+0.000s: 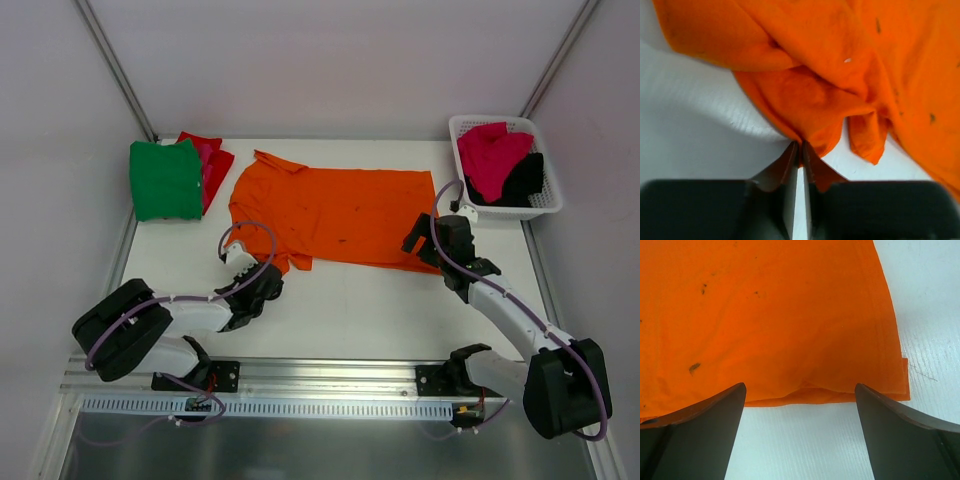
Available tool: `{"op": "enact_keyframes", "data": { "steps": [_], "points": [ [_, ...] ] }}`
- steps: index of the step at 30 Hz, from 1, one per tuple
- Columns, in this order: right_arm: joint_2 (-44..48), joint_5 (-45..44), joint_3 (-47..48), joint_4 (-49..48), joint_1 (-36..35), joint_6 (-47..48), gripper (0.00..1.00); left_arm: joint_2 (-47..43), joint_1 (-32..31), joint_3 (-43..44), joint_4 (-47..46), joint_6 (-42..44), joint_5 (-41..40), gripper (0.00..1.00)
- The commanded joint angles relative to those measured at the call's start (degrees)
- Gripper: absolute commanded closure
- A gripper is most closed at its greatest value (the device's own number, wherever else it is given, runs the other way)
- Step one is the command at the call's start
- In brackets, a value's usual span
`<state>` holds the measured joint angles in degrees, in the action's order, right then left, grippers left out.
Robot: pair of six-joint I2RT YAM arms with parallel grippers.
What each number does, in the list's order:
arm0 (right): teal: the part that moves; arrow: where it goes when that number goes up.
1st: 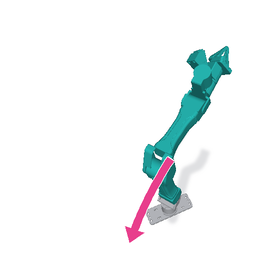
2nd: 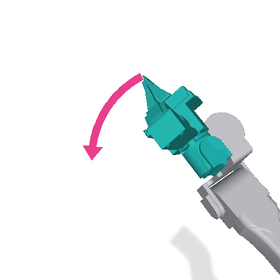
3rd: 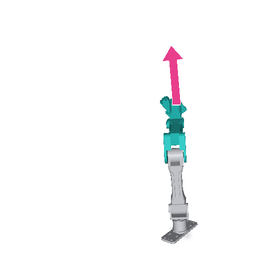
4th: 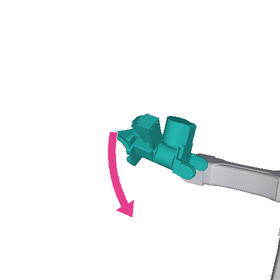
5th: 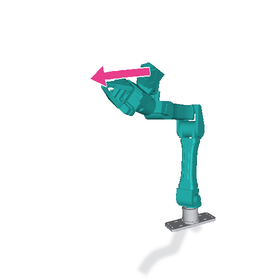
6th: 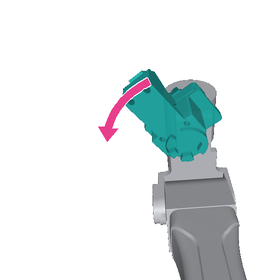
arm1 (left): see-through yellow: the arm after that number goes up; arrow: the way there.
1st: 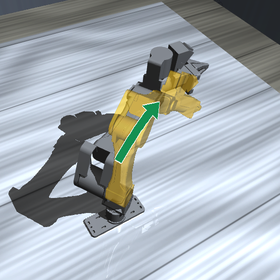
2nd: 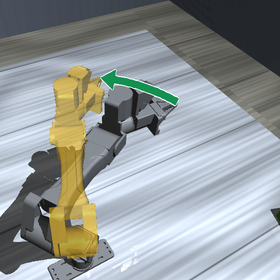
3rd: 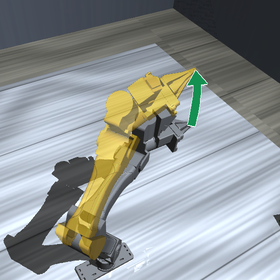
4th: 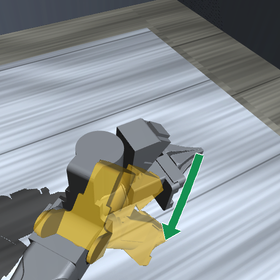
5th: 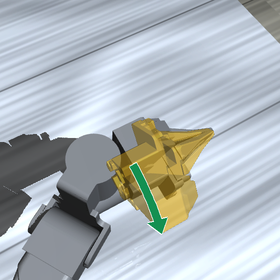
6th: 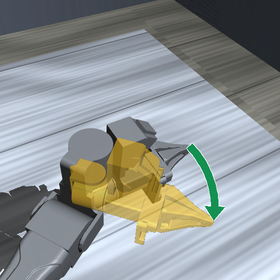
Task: Fold and stack the t-shirts
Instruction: Flatten the tshirt out
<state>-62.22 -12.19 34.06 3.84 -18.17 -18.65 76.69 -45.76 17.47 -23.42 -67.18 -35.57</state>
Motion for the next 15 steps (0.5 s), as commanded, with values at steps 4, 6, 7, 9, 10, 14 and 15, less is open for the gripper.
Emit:
{"op": "enact_keyframes", "data": {
  "steps": [4,6,7,9,10,14,15],
  "points": [
    [0.4,-0.5,-0.1,0.0,-0.5,0.2,0.05,-4.8,-2.6,0.4,11.9,0.4,1.0,1.0],
    [0.4,-0.6,0.0,0.0,-0.5,0.2,0.05,-8.6,-5.2,2.7,21.2,0.4,-4.6,1.0],
    [0.4,-0.6,0.0,0.0,-0.5,0.2,0.05,-12.4,-7.9,3.8,24.3,0.4,-6.5,1.0],
    [0.4,-0.7,0.0,0.0,-0.5,0.2,0.05,-16.0,-9.9,6.2,30.0,0.7,-9.9,1.0],
    [0.1,-0.9,0.0,0.0,-0.5,0.2,0.05,-19.6,-11.1,7.0,33.5,1.2,-10.0,1.0],
    [-0.3,-1.2,0.2,0.5,-0.5,0.5,0.05,-26.7,-13.5,11.2,41.1,3.7,-9.0,1.0],
    [-0.3,-1.4,0.3,0.9,-0.6,0.5,0.05,-28.2,-14.1,12.1,42.9,3.8,-9.4,1.0]
  ]
}}
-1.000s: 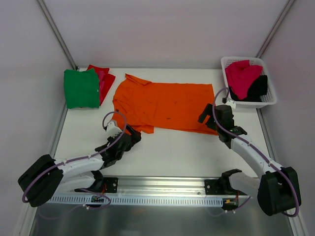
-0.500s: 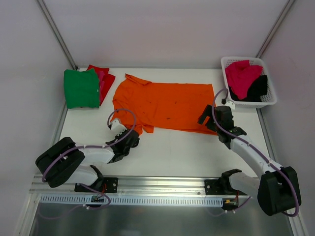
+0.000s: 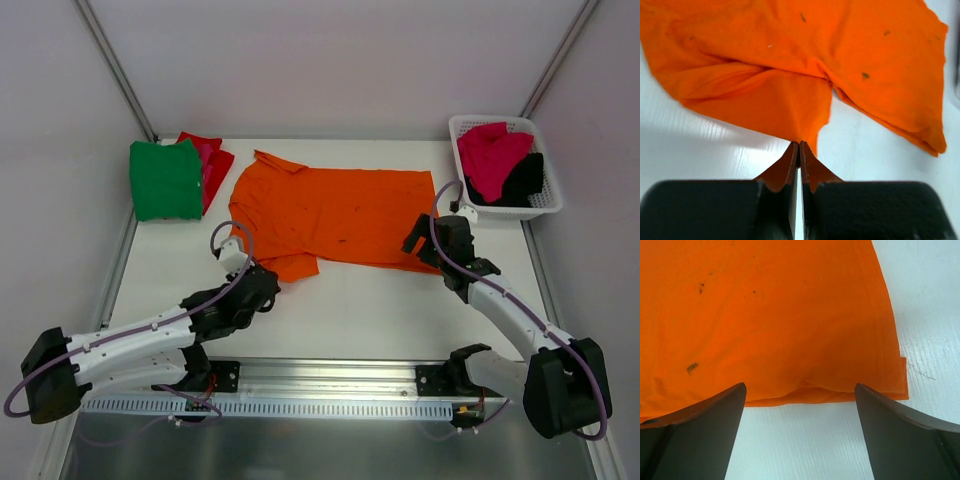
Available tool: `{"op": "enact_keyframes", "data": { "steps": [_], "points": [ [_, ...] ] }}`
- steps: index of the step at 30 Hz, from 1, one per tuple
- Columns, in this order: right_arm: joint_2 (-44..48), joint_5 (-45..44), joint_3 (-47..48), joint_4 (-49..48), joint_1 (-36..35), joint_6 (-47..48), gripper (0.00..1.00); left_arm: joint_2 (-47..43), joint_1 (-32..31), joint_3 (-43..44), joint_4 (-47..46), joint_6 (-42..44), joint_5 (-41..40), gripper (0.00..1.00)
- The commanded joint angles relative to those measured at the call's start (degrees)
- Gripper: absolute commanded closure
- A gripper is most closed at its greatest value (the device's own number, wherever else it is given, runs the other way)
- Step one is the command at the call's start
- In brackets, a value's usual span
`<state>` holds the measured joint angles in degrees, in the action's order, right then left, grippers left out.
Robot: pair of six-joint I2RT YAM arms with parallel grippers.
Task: Fold and stack the t-shirts
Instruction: Flatten the tshirt out
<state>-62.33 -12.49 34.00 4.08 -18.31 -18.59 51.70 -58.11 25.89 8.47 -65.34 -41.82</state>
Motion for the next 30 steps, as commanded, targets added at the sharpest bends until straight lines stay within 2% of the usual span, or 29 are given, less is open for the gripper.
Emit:
{"op": "enact_keyframes", "data": {
  "steps": [1,7,11,22,30],
  "points": [
    [-0.3,-1.2,0.5,0.9,-0.4,0.4,0.05,-3.7,-2.2,5.7,14.4,1.9,-3.4,1.0],
    [-0.6,-3.1,2.1,5.1,-0.4,-0.3,0.05,-3.9,-4.8,13.1,25.4,0.0,-1.9,1.0],
    [-0.5,-7.0,4.3,12.9,-0.5,-1.7,0.05,-4.8,-7.0,17.6,31.2,-0.8,-0.9,1.0],
    [-4.6,-17.6,6.3,24.6,-0.6,-4.5,0.06,-4.2,-10.2,23.9,37.9,-3.2,2.3,1.0],
    [-5.9,-20.6,7.0,26.8,-0.5,-5.8,0.06,-4.1,-15.3,33.4,43.8,-2.8,1.8,1.0]
  ]
}}
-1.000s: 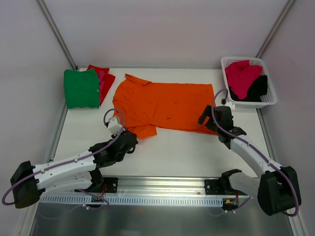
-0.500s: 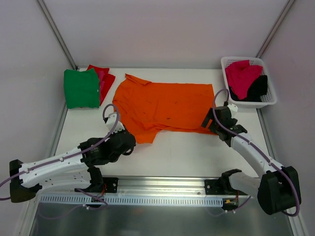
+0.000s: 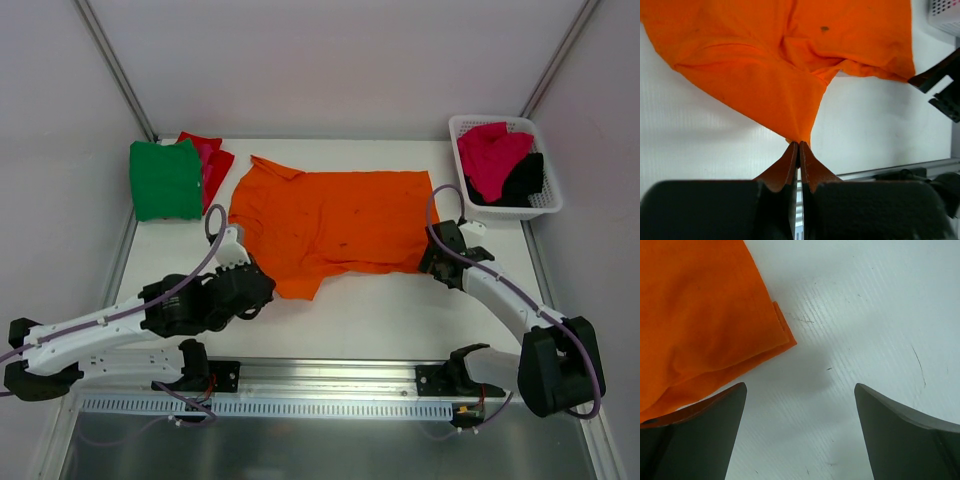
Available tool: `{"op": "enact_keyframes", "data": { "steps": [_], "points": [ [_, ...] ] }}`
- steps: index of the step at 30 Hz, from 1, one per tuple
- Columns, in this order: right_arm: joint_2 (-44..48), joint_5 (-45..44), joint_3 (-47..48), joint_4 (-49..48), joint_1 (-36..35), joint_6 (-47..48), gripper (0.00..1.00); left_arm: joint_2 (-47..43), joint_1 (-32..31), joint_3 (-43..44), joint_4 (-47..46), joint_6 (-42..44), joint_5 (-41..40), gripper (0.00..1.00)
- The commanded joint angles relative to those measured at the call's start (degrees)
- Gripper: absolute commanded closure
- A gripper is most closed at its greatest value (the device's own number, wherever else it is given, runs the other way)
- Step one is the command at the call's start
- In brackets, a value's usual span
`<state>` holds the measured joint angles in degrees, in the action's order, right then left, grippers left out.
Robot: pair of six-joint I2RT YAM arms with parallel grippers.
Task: Fold and stack the t-shirts
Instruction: Flatten the tshirt out
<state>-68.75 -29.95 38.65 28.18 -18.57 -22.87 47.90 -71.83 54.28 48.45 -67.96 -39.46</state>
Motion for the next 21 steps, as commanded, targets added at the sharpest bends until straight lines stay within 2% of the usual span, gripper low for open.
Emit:
{"op": "enact_keyframes", "data": {
  "steps": [1,6,11,12,13,21],
  "points": [
    [0.5,-3.2,2.2,2.7,-0.2,-1.6,0.06,-0.1,-1.8,5.5,5.1,-0.2,-1.0,1.0],
    [-0.9,-2.3,1.9,1.9,-0.2,-1.6,0.11,1.8,-1.9,5.1,6.0,-1.2,-1.8,1.0],
    [-4.9,-1.1,2.5,-0.4,0.1,-1.5,0.43,1.8,-1.9,3.5,6.0,-2.6,-2.3,1.0],
    [-5.6,-1.1,3.0,-0.9,0.2,-1.6,0.54,1.6,-1.9,3.0,6.0,-2.8,-2.4,1.0],
    [-6.4,-1.2,3.4,-0.9,0.4,-1.9,0.58,1.1,-1.9,2.8,6.0,-2.9,-2.5,1.0],
    [-10.2,-1.5,5.6,-0.9,1.0,-2.6,0.61,-1.9,-1.9,0.5,6.2,-3.7,-3.0,1.0]
  ]
}}
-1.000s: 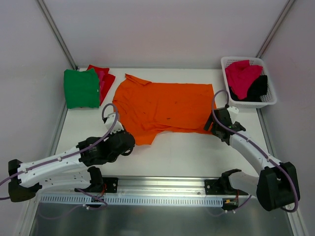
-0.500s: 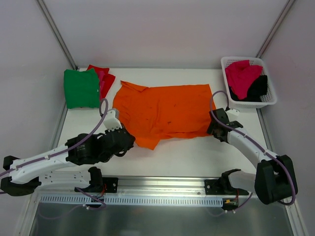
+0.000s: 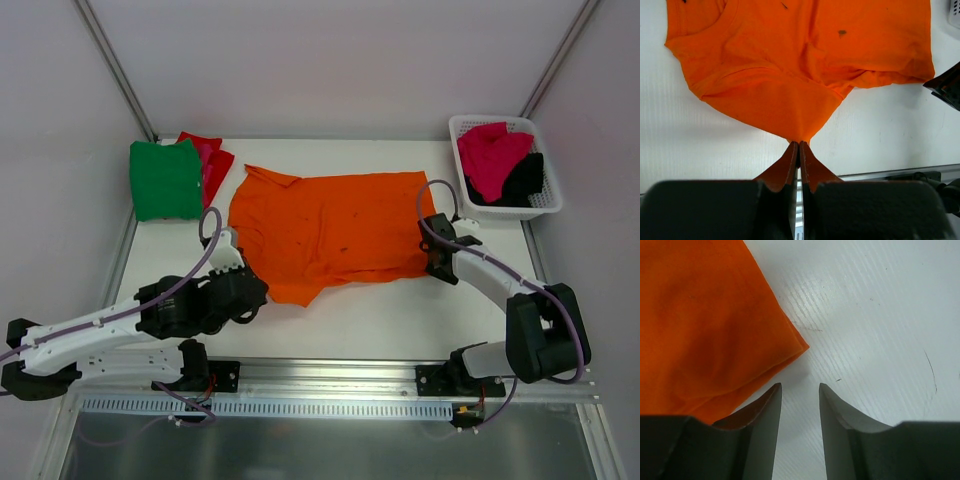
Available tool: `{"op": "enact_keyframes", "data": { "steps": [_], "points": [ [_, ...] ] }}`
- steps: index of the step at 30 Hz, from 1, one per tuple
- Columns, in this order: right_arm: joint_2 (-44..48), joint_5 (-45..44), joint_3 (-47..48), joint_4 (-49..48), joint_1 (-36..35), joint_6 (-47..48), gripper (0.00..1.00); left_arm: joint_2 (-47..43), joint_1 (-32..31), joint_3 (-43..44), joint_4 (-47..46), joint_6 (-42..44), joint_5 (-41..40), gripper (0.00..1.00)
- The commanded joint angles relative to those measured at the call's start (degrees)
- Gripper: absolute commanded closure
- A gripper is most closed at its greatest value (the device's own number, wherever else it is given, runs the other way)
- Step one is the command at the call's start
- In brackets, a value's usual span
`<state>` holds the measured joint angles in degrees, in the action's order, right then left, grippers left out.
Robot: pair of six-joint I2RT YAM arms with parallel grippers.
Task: Fold and stack the t-shirts
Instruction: Flatten the tshirt out
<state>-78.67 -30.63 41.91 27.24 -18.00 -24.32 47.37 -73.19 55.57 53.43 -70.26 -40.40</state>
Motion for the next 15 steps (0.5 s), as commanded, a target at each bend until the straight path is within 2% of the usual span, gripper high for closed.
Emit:
{"op": "enact_keyframes", "data": {
  "steps": [1,15],
  "points": [
    [-0.3,-1.4,2.5,0.0,0.3,-1.3,0.6,-1.8,-0.6,-1.1,1.4,-1.6,-2.0,1.0],
    [-4.0,-2.3,3.8,0.0,3.8,-1.3,0.58,-2.9,-0.6,-2.3,2.0,-2.5,-2.4,1.0]
  ]
}}
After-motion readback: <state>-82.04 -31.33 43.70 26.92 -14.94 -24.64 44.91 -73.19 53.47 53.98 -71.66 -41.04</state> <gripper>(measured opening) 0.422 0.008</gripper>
